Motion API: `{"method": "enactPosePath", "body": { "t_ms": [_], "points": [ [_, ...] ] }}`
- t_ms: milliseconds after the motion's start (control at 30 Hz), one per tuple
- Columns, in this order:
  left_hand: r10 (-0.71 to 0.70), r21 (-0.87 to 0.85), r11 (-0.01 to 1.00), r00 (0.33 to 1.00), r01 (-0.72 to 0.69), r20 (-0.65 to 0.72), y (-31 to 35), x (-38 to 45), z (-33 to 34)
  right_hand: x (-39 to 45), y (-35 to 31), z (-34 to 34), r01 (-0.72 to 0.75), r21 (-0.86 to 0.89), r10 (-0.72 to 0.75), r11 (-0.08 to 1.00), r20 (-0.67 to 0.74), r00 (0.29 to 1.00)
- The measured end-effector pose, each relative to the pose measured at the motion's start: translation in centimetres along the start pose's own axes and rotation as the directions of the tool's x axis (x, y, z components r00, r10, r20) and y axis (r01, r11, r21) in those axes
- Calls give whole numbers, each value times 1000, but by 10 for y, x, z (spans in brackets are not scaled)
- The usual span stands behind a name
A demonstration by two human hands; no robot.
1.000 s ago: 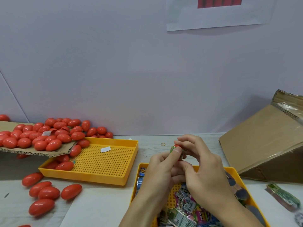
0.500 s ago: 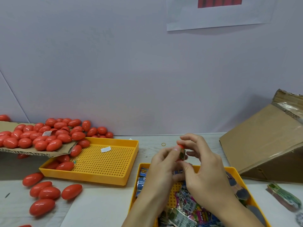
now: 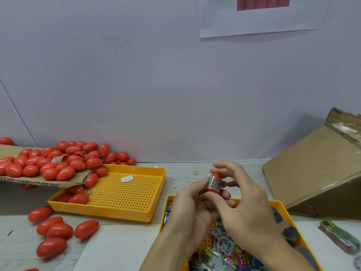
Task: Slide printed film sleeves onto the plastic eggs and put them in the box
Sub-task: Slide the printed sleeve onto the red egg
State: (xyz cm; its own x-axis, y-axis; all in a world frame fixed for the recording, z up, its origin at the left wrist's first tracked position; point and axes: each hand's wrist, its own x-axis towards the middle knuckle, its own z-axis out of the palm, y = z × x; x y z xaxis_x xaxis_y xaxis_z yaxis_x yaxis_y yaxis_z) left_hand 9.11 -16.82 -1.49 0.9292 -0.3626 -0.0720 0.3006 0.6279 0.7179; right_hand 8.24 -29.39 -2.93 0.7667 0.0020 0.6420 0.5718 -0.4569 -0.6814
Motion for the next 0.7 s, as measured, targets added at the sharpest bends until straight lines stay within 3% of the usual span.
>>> {"method": "enactPosePath", "body": {
  "t_ms": [433, 700],
  "points": [
    [167, 87, 984, 974, -155, -151, -1, 6, -5, 2, 4, -1, -34, 39, 32, 999, 52, 998],
    [313, 336, 909, 935, -244, -167, -4, 7, -7, 0, 6, -2, -66, 44, 63, 997, 65, 996]
  ]
}}
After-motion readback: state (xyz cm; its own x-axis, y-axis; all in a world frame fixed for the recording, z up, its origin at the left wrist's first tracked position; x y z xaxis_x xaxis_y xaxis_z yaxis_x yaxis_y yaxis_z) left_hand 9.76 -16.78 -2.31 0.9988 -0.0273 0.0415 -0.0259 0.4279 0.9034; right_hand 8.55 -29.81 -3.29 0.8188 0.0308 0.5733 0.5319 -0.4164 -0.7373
